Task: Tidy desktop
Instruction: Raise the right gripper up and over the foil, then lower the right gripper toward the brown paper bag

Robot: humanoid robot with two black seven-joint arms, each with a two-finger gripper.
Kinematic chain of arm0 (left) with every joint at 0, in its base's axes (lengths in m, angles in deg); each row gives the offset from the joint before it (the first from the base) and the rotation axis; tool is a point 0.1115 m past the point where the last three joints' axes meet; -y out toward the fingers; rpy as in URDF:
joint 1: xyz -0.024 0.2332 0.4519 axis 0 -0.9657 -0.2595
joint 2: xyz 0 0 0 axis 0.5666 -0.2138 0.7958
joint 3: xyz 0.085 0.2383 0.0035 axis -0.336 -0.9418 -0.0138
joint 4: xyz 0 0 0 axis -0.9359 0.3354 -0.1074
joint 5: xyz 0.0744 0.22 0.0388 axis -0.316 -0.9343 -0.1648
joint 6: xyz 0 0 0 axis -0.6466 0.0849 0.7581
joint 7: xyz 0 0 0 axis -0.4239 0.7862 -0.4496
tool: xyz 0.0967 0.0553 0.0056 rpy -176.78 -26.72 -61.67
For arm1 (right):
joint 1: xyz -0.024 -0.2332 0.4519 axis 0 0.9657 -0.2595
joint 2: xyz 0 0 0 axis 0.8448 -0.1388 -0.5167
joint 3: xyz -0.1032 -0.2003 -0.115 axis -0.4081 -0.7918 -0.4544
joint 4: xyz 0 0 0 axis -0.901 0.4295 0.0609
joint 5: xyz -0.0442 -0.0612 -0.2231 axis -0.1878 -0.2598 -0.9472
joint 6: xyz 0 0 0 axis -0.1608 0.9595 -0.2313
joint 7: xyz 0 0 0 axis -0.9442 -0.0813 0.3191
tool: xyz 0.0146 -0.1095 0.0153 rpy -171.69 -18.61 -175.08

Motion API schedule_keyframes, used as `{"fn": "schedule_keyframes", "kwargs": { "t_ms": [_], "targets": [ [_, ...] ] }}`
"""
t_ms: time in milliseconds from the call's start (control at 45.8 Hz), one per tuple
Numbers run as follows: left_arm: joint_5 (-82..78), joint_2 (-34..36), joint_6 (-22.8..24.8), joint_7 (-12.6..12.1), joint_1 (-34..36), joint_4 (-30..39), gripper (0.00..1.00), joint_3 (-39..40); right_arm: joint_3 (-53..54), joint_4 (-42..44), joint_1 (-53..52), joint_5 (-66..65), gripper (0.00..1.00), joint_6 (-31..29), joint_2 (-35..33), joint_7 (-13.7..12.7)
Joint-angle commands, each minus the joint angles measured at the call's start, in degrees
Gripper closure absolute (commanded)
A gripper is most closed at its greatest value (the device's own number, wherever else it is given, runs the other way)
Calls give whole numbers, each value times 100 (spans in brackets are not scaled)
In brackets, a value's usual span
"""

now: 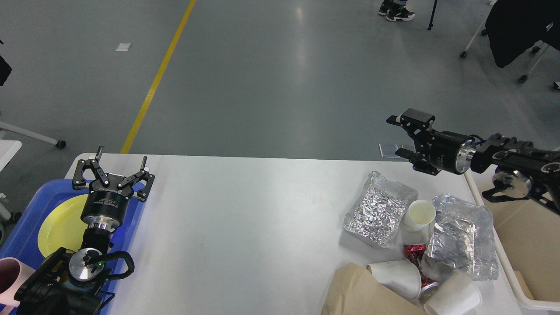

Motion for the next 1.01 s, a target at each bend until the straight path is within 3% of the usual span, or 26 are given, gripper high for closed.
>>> {"fn": "schedule_keyframes", "kwargs": {
  "t_ms": [0,175,350,437,546,612,787,983],
  "targets": [
    [1,0,-1,0,-1,0,4,0,-2284,-75,-1495,187,0,-188,578,-18],
    [1,0,8,0,-1,0,4,0,-4096,-285,-2726,1057,0,-1338,1738,-53],
    [1,0,-1,0,-1,0,4,0,-4880,-1119,-4220,1075,0,-2175,2618,-254],
    [1,0,-1,0,-1,0,4,0,-4942,-1638,-4792,1075,0,-2342,2671,-859],
    [1,0,0,0,-1,0,4,0,-4916,-2201,-5337,1154,0,-2483,2662,-2072],
    [1,0,0,0,-1,0,4,0,-4942,-2535,-5671,1154,0,-2509,2618,-2416],
    [1,0,8,0,-1,0,4,9,-4837,-3537,-6586,1145,0,-2799,2618,-2417],
    [1,0,35,0,-10,0,4,9,-4582,-4073,-6701,1163,0,-3028,2381,-2408]
  ]
}}
